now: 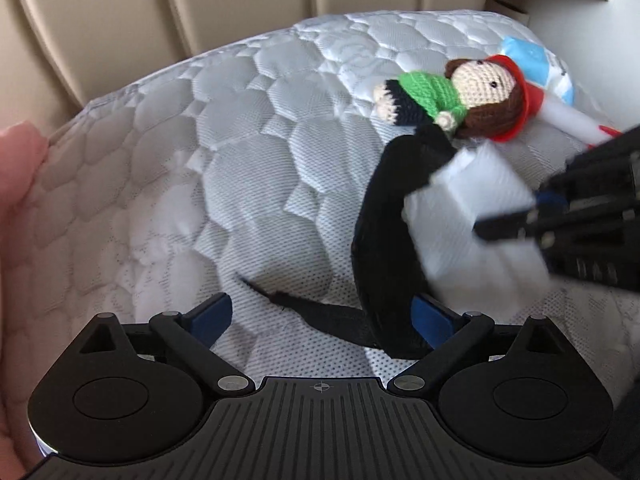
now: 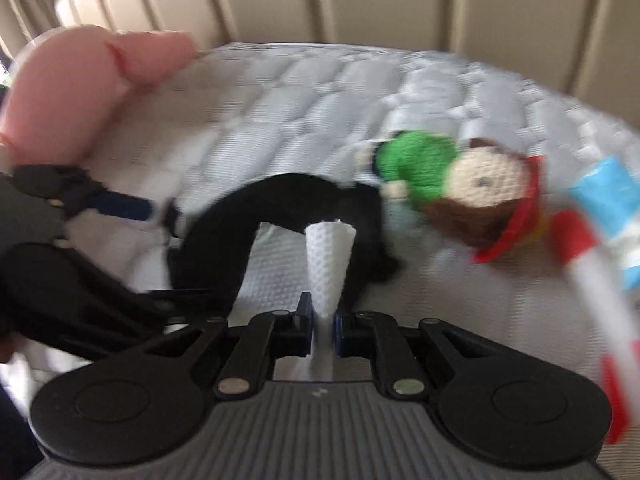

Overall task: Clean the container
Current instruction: 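Wipe the black pad with the tissue in the right tool while the left tool holds it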

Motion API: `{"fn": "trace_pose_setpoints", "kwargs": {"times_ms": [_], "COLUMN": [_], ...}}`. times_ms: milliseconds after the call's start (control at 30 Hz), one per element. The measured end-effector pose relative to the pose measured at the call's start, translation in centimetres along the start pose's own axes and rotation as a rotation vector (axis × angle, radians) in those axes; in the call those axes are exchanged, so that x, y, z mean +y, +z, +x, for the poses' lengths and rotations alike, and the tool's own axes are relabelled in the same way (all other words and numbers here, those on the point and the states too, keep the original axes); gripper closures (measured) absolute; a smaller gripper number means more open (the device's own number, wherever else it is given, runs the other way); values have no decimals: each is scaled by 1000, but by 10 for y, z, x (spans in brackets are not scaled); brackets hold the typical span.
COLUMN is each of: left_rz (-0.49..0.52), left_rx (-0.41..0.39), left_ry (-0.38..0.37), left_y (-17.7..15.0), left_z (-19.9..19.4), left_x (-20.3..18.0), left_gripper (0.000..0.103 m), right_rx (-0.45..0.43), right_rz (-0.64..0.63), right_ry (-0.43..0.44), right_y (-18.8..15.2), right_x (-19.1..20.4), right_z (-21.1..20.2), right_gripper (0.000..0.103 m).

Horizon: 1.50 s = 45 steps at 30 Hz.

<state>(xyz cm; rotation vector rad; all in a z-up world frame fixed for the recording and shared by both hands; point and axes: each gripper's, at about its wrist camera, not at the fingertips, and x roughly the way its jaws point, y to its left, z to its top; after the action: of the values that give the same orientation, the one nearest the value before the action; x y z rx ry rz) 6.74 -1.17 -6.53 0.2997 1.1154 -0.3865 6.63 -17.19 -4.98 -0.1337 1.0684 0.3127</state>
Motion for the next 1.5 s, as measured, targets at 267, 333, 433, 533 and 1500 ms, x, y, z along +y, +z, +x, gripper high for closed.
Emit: {"fn": "trace_pose_setpoints", "kwargs": {"times_ms": [267,333,433,533,1500], "left_rz": [15,-1,-26,-20,49], "left_rx": [12,17,23,18,-216], "left_ry": [-40,-57,-85,-97,-140], "left_y": [1,3,3,2,-4], "left_z": [7,8,11,11,5], "left_x": [-6,-4,-2,-3,-23], "left_gripper": [2,2,2,2,55], "right_rx": [-108,-175,-217,-188,-265], "right_rz": [125,201,235,234,342], "right_ry": [-41,98,286,350,111], "right_y": [8,21,47,68,-11], "right_x": [-21,-25,-16,0,-67], "right_z": [-22,-41,-50,-29,-87], "right_gripper": [91,91,91,91,88]}}
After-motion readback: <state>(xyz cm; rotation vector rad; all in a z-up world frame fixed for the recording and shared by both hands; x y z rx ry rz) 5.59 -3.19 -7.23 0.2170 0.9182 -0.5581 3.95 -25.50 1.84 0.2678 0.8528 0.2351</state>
